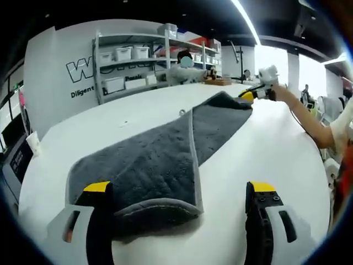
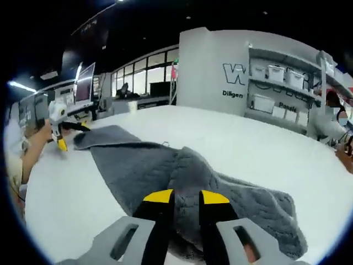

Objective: Open the folded towel by lifting each exposed corner and separating the folded layers until the towel lies flat within the target outline without major curled edges

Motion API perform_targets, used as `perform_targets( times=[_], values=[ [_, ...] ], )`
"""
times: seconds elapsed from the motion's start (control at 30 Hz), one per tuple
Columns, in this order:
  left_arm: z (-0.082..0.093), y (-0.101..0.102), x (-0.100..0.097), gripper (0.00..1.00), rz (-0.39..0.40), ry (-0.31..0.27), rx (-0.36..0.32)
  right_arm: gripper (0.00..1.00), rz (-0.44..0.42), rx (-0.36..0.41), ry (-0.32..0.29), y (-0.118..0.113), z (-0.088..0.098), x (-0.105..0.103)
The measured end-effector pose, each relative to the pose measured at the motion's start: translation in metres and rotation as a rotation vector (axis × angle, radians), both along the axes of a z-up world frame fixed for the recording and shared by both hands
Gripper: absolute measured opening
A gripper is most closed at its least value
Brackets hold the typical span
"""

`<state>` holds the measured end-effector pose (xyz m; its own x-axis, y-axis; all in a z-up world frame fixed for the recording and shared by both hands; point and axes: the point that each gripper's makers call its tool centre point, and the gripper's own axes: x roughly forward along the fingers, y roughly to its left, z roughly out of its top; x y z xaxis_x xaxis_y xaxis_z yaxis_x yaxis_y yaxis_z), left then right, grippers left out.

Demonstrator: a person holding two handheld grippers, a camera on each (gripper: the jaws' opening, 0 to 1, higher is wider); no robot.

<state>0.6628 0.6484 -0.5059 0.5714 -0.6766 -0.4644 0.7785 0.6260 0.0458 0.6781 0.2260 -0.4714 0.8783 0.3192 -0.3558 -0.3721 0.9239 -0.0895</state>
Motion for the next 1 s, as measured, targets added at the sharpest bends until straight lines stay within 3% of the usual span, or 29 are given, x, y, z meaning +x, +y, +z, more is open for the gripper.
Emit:
perform_targets(
  times=[0.1,0.17,0.4,0.6,1.0],
  values=[
    [0.000,0.000,0.000,0.98,-0.001,0.000,0.000,0.13,-0.154,-0.120,-0.033,-0.036,0.002,0.005],
    [0.000,0.000,0.000,0.98,-0.002,-0.001,0.003,0.14,-0.209,-0.146,-0.036,-0.048,0.000,0.005],
    [0.000,0.000,-0.001,0.98,-0.008,0.000,0.010,0.16,-0.305,-0.099,-0.025,-0.071,-0.014,0.010],
    [0.010,-0.006,-0.006,0.99,-0.033,-0.007,-0.044,0.24,-0.329,-0.058,0.007,-0.076,-0.032,0.015],
    [0.010,-0.007,-0.006,0.99,-0.043,-0.005,-0.045,0.18,-0.337,-0.021,0.055,-0.080,-0.054,0.020]
  ],
)
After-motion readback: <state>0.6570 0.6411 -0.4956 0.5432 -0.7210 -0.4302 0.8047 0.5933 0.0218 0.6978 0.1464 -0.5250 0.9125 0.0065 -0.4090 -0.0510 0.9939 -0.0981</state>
